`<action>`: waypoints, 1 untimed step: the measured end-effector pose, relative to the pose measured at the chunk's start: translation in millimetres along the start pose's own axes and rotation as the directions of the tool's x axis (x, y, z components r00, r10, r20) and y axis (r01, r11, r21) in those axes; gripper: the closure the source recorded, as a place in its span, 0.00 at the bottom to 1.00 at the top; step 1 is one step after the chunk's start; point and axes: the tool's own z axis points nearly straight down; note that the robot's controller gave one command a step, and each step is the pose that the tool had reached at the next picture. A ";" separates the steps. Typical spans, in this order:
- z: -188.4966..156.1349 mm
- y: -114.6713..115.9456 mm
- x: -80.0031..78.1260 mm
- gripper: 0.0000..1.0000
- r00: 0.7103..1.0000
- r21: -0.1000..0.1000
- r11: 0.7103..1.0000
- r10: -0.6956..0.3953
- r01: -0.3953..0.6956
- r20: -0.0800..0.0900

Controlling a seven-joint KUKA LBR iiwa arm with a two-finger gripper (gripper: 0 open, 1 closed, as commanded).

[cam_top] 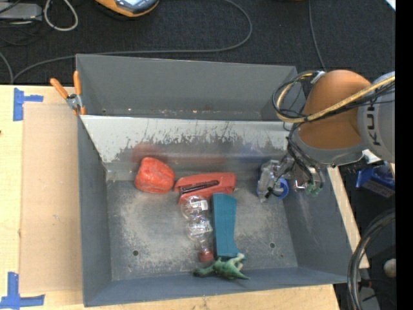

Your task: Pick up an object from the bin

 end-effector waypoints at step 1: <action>50.5 -73.1 -11.6 1.00 1.000 0.006 1.000 0.015 -0.015 -0.005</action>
Offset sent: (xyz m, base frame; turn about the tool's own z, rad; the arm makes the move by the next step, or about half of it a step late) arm -0.0053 -0.0555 -0.0254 0.6890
